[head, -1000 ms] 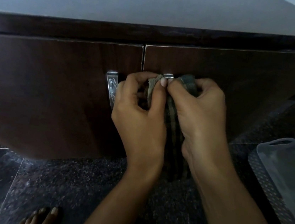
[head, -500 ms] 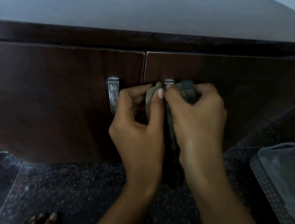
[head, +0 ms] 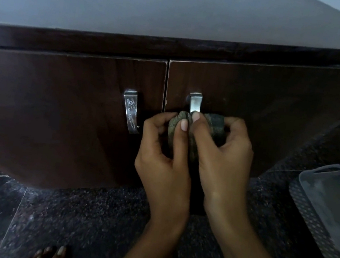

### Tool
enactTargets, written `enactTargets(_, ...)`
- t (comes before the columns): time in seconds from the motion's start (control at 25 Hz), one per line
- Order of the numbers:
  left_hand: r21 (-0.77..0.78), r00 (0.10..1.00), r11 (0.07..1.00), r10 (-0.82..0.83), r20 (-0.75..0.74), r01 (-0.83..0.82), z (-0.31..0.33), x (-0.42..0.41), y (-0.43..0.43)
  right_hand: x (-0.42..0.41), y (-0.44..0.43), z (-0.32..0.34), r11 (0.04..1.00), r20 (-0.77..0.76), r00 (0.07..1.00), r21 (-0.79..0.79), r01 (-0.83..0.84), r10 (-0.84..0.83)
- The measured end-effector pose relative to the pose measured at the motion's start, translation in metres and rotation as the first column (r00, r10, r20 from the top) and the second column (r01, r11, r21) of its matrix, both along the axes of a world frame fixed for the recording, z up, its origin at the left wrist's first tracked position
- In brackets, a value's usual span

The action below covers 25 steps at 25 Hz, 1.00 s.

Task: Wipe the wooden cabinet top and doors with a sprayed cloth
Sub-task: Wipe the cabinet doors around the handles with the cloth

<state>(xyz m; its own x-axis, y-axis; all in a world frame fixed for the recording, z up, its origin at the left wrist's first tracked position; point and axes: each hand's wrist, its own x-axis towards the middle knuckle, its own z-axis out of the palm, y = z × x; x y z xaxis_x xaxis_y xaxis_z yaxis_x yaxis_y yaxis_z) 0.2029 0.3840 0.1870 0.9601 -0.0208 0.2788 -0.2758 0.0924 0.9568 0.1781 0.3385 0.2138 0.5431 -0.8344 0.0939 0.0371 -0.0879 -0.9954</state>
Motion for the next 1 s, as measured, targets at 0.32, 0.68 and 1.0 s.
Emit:
enactTargets(0.32, 0.006, 1.0, 1.0, -0.015, -0.004, 0.015, -0.016, -0.002, -0.001, -0.004, 0.0, -0.021, 0.999, 0.01, 1.0, 0.032, -0.008, 0.008)
enactTargets(0.68, 0.104, 0.998, 0.994, 0.038, 0.041, -0.042, -0.029, 0.004, -0.005, 0.003, -0.001, -0.04, 0.994, -0.056, 0.998, -0.112, 0.008, -0.014)
enactTargets(1.0, 0.151, 0.997, 0.986, 0.074, 0.021, -0.077, -0.036, 0.006, -0.006, 0.005, -0.002, -0.039, 0.987, -0.096, 0.994, -0.157, 0.029, -0.045)
